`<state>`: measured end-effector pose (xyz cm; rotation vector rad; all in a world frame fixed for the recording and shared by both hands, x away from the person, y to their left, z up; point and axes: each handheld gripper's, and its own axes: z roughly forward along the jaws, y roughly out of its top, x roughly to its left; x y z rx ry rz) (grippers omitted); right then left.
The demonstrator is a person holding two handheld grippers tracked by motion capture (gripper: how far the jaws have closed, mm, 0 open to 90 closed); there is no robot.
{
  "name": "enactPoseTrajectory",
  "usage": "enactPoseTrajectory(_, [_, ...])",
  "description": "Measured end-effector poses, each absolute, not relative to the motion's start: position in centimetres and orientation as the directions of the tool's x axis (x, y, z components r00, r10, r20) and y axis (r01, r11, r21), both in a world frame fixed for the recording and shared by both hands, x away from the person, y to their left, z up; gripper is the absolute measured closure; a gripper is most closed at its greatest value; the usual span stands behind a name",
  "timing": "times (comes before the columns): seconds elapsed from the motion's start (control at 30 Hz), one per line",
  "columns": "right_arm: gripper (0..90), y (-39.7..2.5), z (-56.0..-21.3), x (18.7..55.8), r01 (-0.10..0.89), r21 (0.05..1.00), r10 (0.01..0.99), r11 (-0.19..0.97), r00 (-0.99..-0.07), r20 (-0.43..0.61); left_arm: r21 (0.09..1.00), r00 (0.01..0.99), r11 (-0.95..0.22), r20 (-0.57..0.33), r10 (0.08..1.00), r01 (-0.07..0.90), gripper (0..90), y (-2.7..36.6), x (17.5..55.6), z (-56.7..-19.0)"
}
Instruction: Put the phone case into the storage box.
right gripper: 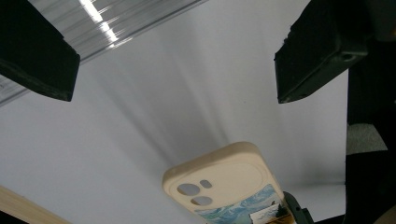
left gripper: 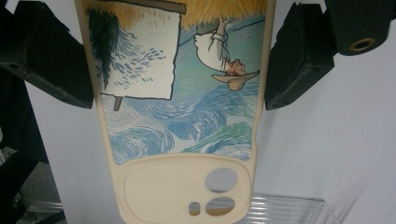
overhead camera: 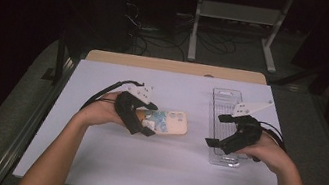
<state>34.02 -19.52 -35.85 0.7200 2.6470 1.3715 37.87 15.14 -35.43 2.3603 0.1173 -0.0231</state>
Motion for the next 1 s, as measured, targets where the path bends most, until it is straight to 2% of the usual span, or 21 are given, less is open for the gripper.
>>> enactPoseTrajectory(1.0, [0.0, -15.7, -33.6, 36.0, 0.285, 0.752, 0.303, 0.595, -0.946, 0.119, 0.716, 0.997, -0.694, -0.06, 0.041, 0.072, 11.1, 14.9, 37.4, -35.3])
